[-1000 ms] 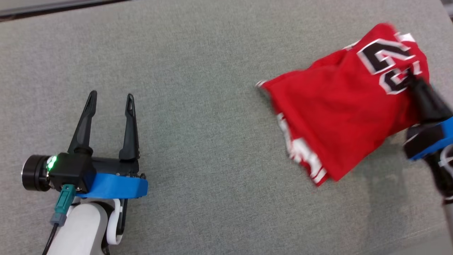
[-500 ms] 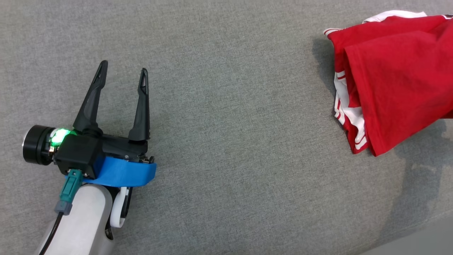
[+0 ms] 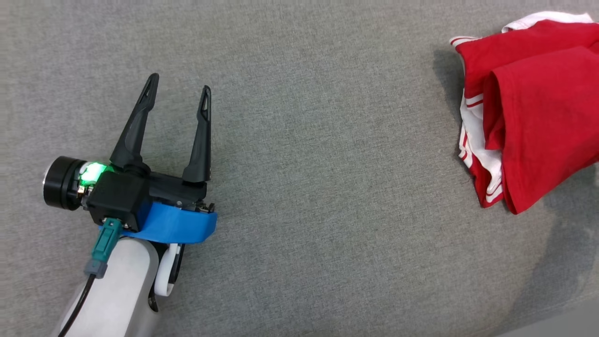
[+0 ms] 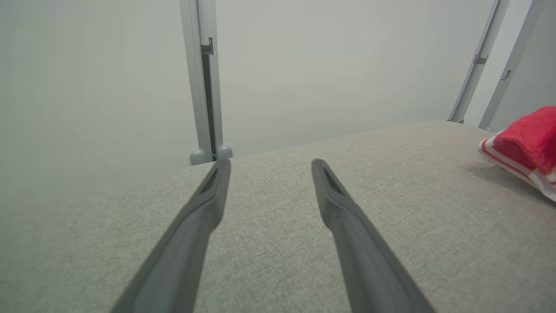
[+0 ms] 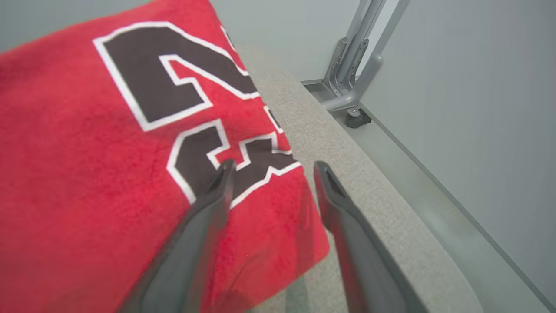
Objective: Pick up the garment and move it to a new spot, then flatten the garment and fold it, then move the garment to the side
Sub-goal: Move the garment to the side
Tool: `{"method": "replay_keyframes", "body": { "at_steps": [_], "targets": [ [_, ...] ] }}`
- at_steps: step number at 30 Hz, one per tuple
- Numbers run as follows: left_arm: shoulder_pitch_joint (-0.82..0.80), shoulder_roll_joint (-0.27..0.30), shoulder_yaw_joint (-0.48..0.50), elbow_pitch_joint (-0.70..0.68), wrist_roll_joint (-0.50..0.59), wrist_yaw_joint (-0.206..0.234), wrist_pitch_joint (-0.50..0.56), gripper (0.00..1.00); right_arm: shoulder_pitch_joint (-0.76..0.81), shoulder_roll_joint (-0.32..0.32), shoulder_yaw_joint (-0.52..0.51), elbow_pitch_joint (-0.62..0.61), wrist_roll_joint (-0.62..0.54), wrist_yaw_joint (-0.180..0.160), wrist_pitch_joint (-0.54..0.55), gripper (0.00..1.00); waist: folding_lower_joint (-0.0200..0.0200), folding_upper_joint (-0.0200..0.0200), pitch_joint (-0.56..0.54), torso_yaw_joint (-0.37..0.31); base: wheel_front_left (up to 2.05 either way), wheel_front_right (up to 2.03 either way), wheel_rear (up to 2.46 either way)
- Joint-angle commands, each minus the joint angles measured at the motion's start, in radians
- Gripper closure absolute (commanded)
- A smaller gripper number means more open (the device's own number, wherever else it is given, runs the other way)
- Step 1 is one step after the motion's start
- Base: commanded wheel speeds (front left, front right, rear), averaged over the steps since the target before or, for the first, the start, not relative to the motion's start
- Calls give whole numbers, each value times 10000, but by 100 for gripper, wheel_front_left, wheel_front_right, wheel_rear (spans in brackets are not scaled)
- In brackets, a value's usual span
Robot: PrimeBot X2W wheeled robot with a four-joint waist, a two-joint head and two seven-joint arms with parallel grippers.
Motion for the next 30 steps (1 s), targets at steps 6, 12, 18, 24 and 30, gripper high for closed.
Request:
{"method": "replay_keyframes", "body": {
  "at_steps": [6,12,18,24,30],
  "targets": [
    [392,-117,114,367,-279,126,-262,0,1305,714,-285,-1047,-375,-3,-925,0,-1,-1,-809,110,0,0,0],
    [988,-212,229,763,-539,249,-367,0,2928,1322,692,-2508,-177,-1,-1819,0,-1,-1,-1821,324,0,0,0],
    [1661,-306,512,1200,-984,345,-440,0,4040,1650,2216,-3447,88,-1,-2136,0,-1,-1,-2730,721,0,0,0],
    [2392,-389,975,1456,-1394,566,-492,0,4379,1780,3473,-3711,126,-1,-2150,0,-1,-1,-3443,1216,0,0,0],
    [3038,-389,1288,1616,-1542,557,-520,0,4449,1763,3974,-3568,-8,-1,-2108,0,-1,-1,-4074,1831,0,0,0]
  ]
}}
